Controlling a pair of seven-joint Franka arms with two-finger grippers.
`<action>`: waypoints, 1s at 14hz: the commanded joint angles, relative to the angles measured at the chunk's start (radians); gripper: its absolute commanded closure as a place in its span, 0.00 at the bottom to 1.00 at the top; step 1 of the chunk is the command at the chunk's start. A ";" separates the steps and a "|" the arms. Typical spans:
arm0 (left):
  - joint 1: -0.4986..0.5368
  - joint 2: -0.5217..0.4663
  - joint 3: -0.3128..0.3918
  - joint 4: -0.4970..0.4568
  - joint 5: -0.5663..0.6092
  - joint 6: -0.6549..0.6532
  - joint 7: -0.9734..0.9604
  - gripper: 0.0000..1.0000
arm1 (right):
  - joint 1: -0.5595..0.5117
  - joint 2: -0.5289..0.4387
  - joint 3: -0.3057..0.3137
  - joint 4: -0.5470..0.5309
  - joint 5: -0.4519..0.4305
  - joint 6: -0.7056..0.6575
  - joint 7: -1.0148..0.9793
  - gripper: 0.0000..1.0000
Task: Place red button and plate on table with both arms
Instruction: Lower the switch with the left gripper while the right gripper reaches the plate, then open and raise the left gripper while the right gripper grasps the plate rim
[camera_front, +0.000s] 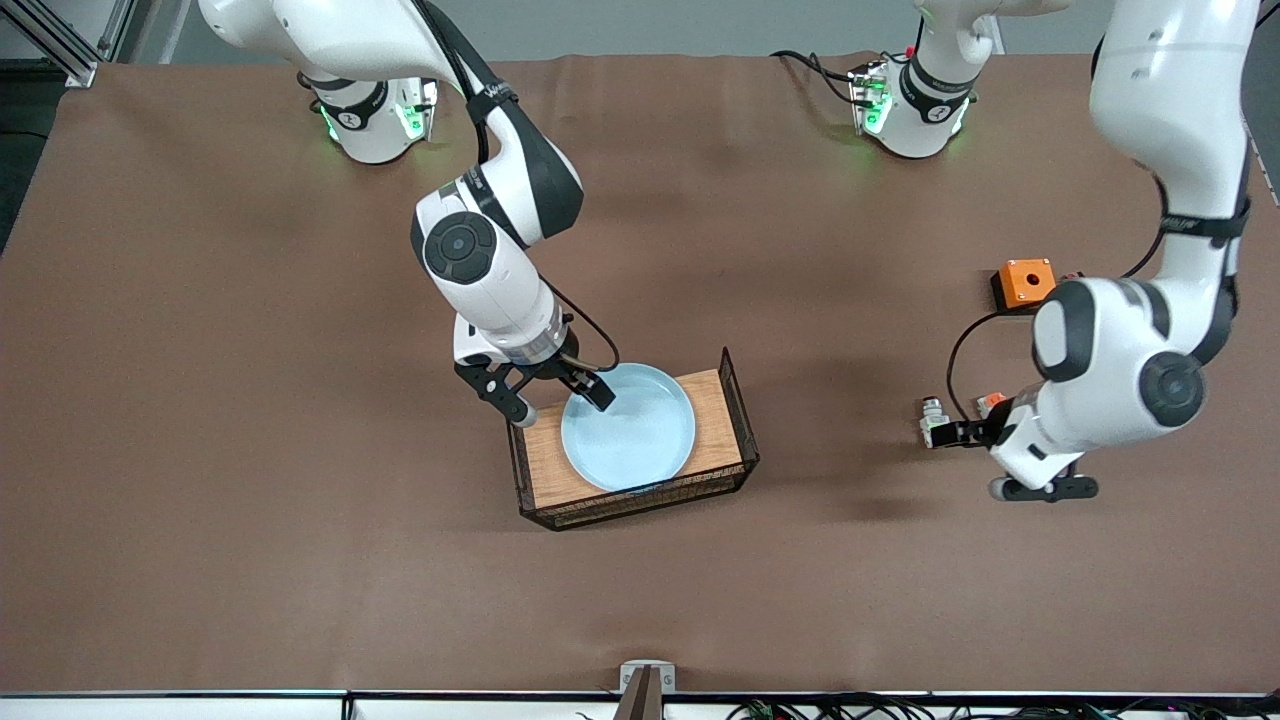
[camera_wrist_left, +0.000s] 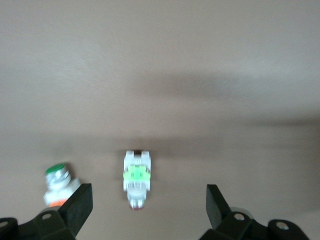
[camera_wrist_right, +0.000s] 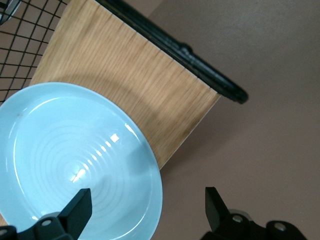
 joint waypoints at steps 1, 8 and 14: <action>0.002 -0.140 -0.001 -0.028 -0.014 -0.080 -0.020 0.00 | -0.005 0.016 0.002 0.010 -0.003 0.018 -0.015 0.01; 0.002 -0.265 0.003 0.251 0.026 -0.643 0.026 0.00 | -0.002 0.024 0.002 0.010 -0.012 0.038 -0.015 0.45; 0.002 -0.443 0.000 0.234 0.058 -0.766 0.020 0.00 | -0.001 0.024 0.002 0.010 -0.012 0.032 -0.018 0.54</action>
